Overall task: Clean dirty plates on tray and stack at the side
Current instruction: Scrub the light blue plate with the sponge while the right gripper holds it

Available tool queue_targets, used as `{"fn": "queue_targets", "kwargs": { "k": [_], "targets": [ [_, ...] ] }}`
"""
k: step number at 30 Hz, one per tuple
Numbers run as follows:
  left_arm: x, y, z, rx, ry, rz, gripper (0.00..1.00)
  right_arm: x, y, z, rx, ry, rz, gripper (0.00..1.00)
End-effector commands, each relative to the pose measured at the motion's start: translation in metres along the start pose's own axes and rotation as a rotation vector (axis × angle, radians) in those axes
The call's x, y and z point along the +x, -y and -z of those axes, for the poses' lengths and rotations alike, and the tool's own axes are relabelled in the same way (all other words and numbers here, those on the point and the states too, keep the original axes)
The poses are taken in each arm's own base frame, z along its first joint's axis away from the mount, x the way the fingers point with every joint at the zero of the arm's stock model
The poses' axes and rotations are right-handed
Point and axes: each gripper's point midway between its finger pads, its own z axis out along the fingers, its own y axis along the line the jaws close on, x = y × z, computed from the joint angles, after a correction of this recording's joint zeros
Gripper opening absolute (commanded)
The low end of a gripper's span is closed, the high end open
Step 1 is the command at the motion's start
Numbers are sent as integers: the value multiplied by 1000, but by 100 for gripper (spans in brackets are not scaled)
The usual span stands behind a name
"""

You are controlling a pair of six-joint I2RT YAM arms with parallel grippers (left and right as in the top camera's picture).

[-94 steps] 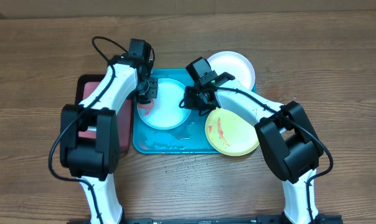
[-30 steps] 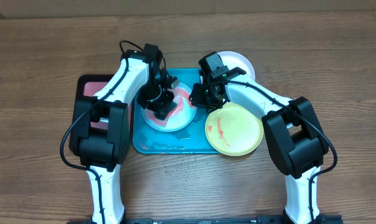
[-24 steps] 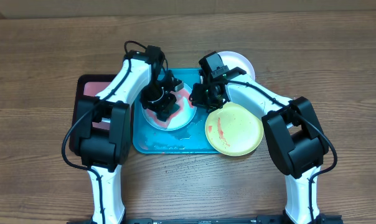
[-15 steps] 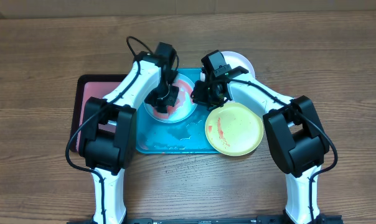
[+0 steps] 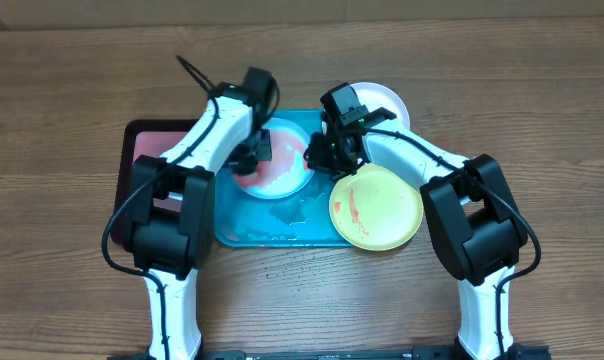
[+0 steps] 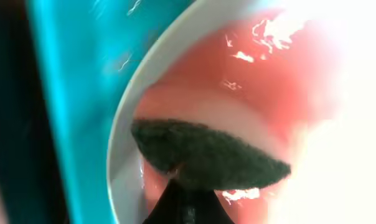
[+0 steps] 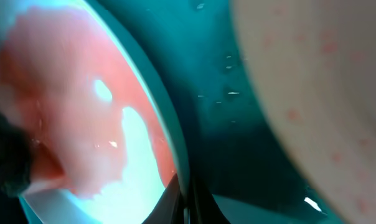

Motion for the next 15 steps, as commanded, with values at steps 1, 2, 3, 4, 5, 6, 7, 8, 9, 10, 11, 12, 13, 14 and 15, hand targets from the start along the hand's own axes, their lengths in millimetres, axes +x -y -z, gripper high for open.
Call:
{"fn": "queue_targets", "kwargs": {
  "k": [1, 2, 3, 4, 5, 6, 7, 8, 9, 10, 11, 12, 13, 14, 15],
  "targets": [
    [2, 75, 1, 436, 3, -361, 4, 7, -3, -3, -2, -23, 13, 4],
    [-3, 80, 4, 462, 25, -372, 4, 10, -4, -4, 0, -29, 17, 4],
    [-7, 85, 6, 487, 50, -381, 4, 13, -5, -5, 3, -35, 22, 4],
    [-11, 90, 9, 513, 71, -395, 4, 15, -6, -6, 6, -39, 26, 4],
    [-13, 96, 12, 546, 89, -421, 4, 17, -7, -7, 9, -42, 31, 4],
    [-12, 102, 16, 584, 103, -460, 4, 18, -8, -7, 11, -43, 36, 4],
    [-10, 108, 20, 626, 114, -507, 4, 18, -9, -8, 11, -43, 38, 4],
    [-8, 112, 23, 660, 120, -545, 4, 19, -9, -8, 12, -44, 39, 4],
    [-4, 115, 26, 690, 122, -581, 4, 19, -9, -8, 14, -42, 40, 4],
    [0, 118, 28, 715, 119, -614, 4, 18, -8, -8, 18, -39, 41, 4],
    [4, 118, 29, 726, 112, -636, 4, 18, -8, -8, 20, -37, 41, 4],
    [8, 117, 29, 731, 100, -651, 4, 18, -8, -8, 20, -37, 40, 4],
    [11, 115, 28, 727, 87, -664, 4, 18, -8, -8, 20, -37, 41, 4],
    [14, 112, 26, 711, 74, -666, 4, 18, -8, -8, 20, -37, 40, 4],
    [13, 106, 23, 676, 62, -658, 4, 18, -8, -8, 20, -38, 40, 4]
  ]
}}
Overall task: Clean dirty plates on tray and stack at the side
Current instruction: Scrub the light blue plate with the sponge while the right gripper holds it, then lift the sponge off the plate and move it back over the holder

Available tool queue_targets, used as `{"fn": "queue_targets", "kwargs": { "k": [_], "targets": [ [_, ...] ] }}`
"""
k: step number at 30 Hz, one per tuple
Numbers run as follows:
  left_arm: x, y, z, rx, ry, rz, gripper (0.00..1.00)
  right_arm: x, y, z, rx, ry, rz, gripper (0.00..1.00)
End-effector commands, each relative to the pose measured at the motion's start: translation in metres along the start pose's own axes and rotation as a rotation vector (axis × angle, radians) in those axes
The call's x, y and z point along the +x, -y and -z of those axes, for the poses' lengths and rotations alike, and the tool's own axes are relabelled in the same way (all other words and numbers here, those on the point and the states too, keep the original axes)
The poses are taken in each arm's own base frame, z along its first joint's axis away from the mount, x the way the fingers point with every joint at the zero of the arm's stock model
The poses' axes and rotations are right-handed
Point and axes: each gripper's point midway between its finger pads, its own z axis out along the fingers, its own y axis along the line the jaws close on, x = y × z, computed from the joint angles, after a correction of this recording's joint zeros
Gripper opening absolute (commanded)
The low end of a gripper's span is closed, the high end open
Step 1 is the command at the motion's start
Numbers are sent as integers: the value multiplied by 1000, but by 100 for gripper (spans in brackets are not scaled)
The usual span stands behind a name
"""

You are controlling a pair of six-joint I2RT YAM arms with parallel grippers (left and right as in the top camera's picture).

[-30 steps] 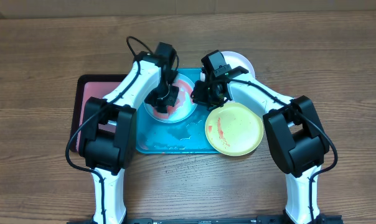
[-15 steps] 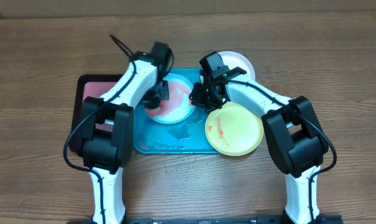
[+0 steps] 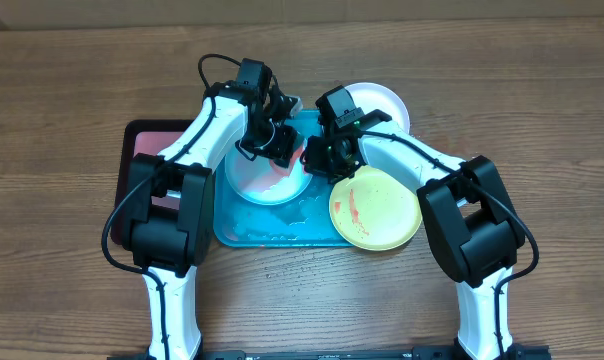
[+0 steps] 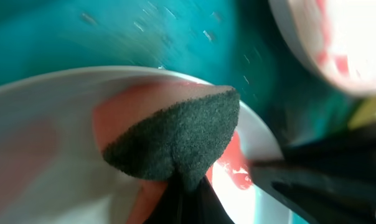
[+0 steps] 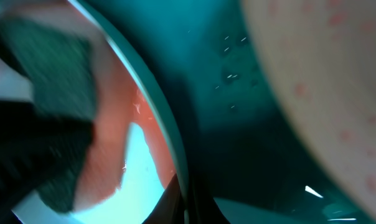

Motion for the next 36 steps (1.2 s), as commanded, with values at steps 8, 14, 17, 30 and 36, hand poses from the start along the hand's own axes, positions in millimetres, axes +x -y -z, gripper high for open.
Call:
{"fn": "queue_targets", "kwargs": {
  "k": [8, 14, 17, 30, 36],
  "targets": [
    [40, -122, 53, -738, -76, 435, 4, 9, -6, -5, -4, -20, 40, 4],
    [58, -132, 71, -894, -73, 569, 4, 8, -6, -5, -4, -19, 41, 4],
    [61, -110, 54, -754, -125, 562, 4, 8, -6, -5, -1, -17, 41, 4],
    [53, 32, 7, 102, -252, 57, 4, 8, -6, -5, -2, -17, 41, 4],
    [32, -24, 24, -186, -180, 238, 4, 8, -6, -5, 0, -19, 40, 4]
  ]
}}
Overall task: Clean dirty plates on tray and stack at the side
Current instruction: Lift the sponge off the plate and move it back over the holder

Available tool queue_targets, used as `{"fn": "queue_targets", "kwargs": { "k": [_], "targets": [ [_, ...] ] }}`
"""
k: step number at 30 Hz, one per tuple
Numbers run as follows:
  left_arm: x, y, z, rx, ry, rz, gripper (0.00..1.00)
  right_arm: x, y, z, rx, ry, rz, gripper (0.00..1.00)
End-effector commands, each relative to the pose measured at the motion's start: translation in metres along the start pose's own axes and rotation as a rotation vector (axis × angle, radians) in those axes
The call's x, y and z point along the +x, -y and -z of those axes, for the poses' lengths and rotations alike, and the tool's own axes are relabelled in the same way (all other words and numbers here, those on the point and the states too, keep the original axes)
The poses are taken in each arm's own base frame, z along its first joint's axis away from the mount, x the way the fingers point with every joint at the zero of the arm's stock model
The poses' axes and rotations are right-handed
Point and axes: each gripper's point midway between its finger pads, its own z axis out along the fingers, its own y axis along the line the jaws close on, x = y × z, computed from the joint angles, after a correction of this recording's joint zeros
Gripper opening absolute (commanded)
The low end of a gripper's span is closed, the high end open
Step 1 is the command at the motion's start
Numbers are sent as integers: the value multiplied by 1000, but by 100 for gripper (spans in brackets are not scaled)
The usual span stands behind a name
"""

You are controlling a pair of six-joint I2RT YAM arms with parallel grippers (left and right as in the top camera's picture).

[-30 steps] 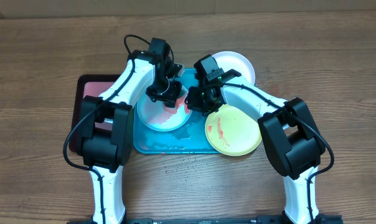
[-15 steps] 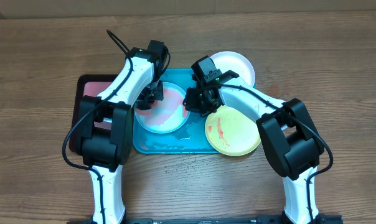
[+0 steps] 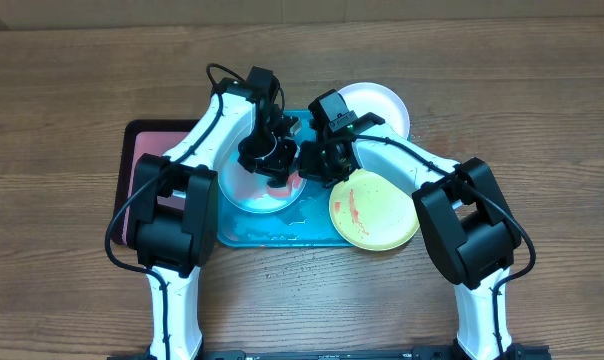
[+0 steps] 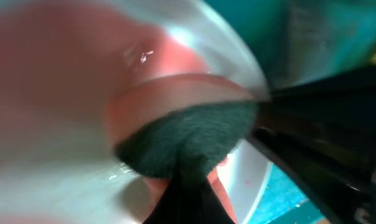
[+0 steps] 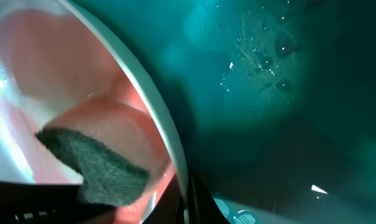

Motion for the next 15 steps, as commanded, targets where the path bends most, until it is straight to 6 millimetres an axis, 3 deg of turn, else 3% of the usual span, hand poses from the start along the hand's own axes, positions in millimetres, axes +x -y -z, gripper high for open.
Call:
{"fn": "queue_targets", "kwargs": {
  "k": [1, 4, 10, 14, 15],
  "targets": [
    [-20, -40, 27, -175, 65, 135, 4, -1, 5, -1, 16, 3, -3, 4],
    [-29, -58, 62, -283, 109, 187, 4, -1, 6, -1, 19, 4, -3, 4],
    [-39, -82, 154, -410, 247, 347, 4, -4, 8, 5, 57, 11, -9, 4],
    [-25, -94, 193, -401, 285, 490, 4, -17, 5, 29, 141, 60, -2, 4],
    [-14, -100, 200, -392, 268, 538, 4, -23, 1, 46, 199, 103, 14, 4]
  ]
}}
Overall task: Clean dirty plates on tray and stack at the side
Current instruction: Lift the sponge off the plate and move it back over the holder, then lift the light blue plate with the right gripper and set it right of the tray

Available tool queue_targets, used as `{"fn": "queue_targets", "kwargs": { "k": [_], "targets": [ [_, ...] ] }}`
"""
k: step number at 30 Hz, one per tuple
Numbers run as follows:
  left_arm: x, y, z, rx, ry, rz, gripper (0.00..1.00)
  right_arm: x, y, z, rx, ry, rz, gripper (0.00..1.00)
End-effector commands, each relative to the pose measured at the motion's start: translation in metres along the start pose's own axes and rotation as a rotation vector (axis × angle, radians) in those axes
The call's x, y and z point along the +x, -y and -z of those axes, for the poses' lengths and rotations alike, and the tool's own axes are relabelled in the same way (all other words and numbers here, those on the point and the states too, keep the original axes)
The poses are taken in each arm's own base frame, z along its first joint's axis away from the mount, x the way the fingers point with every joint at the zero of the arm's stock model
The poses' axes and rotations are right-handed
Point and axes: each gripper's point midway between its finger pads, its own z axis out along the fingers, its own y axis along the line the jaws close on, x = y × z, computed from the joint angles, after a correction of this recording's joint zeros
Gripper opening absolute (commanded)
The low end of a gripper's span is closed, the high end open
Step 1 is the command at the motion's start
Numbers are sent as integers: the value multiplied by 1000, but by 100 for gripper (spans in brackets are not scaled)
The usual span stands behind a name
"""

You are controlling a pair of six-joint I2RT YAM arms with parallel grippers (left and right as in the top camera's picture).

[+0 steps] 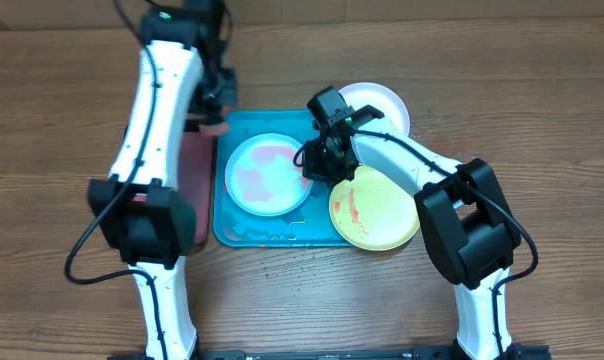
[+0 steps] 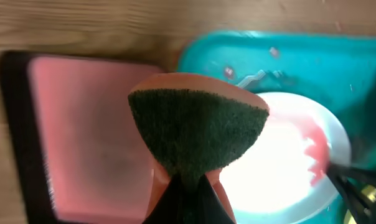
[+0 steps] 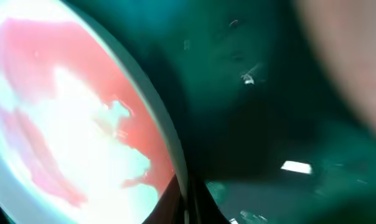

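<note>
A white plate (image 1: pixel 269 173) smeared with red lies on the teal tray (image 1: pixel 244 232). My right gripper (image 1: pixel 310 166) is shut on the plate's right rim (image 3: pixel 169 149), its jaws closed tight over the edge. My left gripper (image 1: pixel 214 122) hangs high over the teal tray's left edge, shut on an orange sponge (image 2: pixel 197 134) with a dark green scouring face. In the left wrist view the plate (image 2: pixel 281 168) lies below and to the right of the sponge. A yellow plate (image 1: pixel 375 207) with red marks overlaps the tray's right edge.
A pink tray with a dark rim (image 2: pixel 82 137) lies left of the teal tray, mostly hidden by my left arm in the overhead view. A clean white plate (image 1: pixel 384 103) sits behind the right arm. Water glistens on the teal tray's front (image 1: pixel 272 232).
My left gripper with the sponge has come off the plate and now hangs high to the left, over the border of the teal and pink trays. The right gripper still holds the rim.
The sponge was pressed on the plate's left part while the right gripper pinched the right rim. Then it was at the plate's far right, then again on the right side by the right gripper. Now it is off the plate, which shows a thinner red smear.
</note>
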Motion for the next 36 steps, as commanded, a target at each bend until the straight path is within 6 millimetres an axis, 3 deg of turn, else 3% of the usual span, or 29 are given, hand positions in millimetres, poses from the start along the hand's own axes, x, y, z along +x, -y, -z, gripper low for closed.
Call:
{"fn": "queue_targets", "kwargs": {
  "k": [1, 5, 15, 21, 30, 36],
  "targets": [
    [2, -33, 18, -36, -4, 162, 4, -28, -10, 44, 117, 158, 56, 4],
    [21, -50, 16, -61, -89, 189, 4, -31, -17, 81, 241, 258, 108, 4],
    [25, -60, 16, -31, -111, 190, 4, -18, -27, 163, 495, 506, 161, 4],
    [26, -71, 31, 35, -84, 216, 4, -7, -28, 212, 717, 719, 219, 4],
    [26, -98, 30, 12, -83, 265, 4, 13, -69, 260, 913, 1059, 340, 4],
    [22, -99, 29, 7, -68, 266, 4, 36, -100, 295, 1008, 1292, 400, 4]
  ]
}}
